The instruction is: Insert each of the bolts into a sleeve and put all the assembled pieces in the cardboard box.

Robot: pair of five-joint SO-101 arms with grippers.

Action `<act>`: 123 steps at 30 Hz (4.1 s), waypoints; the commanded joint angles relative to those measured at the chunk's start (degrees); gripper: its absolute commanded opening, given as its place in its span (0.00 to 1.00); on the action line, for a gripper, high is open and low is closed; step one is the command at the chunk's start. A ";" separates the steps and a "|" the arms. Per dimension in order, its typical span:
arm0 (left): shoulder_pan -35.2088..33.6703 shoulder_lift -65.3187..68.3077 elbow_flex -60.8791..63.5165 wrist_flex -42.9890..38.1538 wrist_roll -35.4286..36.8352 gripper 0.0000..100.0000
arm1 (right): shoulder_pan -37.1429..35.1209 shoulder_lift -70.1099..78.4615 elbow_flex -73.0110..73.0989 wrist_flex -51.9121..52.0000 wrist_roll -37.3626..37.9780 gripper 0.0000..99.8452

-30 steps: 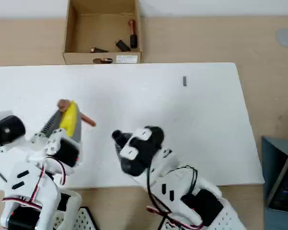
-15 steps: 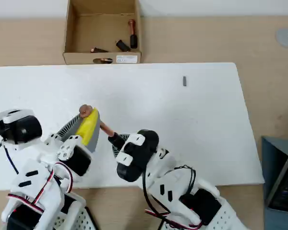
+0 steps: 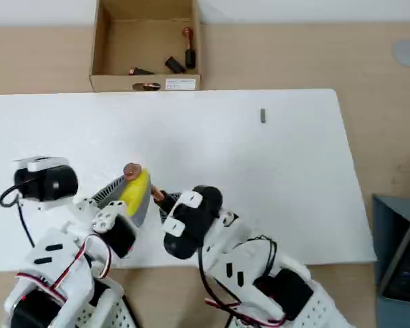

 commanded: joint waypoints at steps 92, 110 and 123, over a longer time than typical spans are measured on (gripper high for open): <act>-37.27 0.04 31.03 -1.23 -21.01 0.00 | 28.62 112.84 -88.22 -28.57 9.93 0.01; -36.84 0.04 31.03 -1.32 -21.10 0.00 | 29.14 156.00 -132.35 -27.25 25.32 0.01; -36.84 0.04 31.03 -1.32 -21.10 0.00 | 29.14 162.68 -142.55 -18.64 28.84 0.14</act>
